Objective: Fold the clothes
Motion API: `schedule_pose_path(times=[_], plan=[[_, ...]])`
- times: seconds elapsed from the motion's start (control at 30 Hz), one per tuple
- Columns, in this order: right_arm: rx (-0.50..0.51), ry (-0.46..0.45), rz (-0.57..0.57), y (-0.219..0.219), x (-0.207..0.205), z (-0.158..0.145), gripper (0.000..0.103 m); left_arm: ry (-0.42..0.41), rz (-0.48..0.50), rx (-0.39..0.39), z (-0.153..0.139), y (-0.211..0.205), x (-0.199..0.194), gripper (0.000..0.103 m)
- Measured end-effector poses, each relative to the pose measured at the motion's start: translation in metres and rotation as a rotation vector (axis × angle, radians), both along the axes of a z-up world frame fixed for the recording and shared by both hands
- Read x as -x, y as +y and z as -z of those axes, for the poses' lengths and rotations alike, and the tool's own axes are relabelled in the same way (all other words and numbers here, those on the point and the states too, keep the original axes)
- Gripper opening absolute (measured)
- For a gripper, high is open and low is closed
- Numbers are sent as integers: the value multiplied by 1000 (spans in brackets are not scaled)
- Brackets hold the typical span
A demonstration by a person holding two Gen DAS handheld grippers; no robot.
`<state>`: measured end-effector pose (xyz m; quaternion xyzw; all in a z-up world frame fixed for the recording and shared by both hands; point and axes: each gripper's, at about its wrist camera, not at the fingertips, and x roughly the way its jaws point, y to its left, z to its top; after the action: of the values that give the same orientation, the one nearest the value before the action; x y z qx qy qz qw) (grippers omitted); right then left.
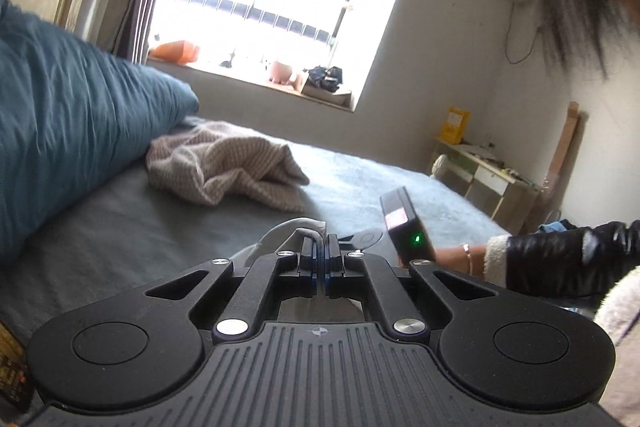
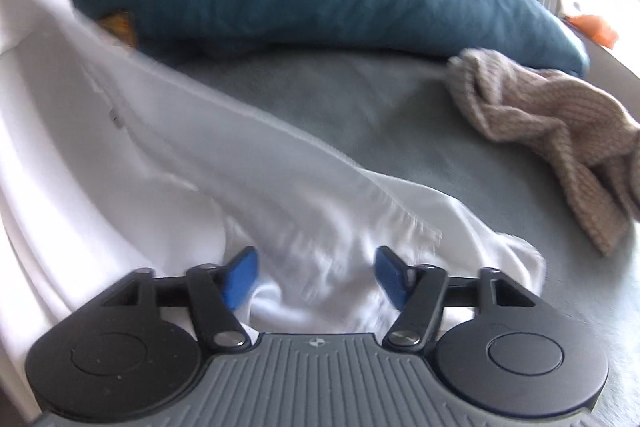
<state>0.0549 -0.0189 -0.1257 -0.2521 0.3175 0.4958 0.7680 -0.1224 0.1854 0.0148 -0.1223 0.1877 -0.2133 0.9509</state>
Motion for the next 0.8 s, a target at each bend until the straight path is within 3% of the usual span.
schedule_pose_path(times=[0.13,0.27,0.37,0.43,0.5,0.57,0.67,0.8], plan=[[8,-60,41,12,8,5,82,-12,5,-7,-6,0,15,1],[18,8,63,26,4,15,86,5,8,-14,-4,0,25,1],[25,-31,58,38,10,21,83,27,4,-25,2,0,32,1],[60,-25,56,47,10,27,64,37,-5,-29,7,2,36,1],[86,-36,68,54,11,30,26,46,-18,-30,11,5,40,1],[59,-68,93,52,14,25,11,52,-40,-30,15,10,44,1],[-50,-135,197,35,12,-1,6,71,-90,-37,22,19,44,1],[-221,-236,383,-16,12,-57,5,118,-185,-27,30,31,35,1]])
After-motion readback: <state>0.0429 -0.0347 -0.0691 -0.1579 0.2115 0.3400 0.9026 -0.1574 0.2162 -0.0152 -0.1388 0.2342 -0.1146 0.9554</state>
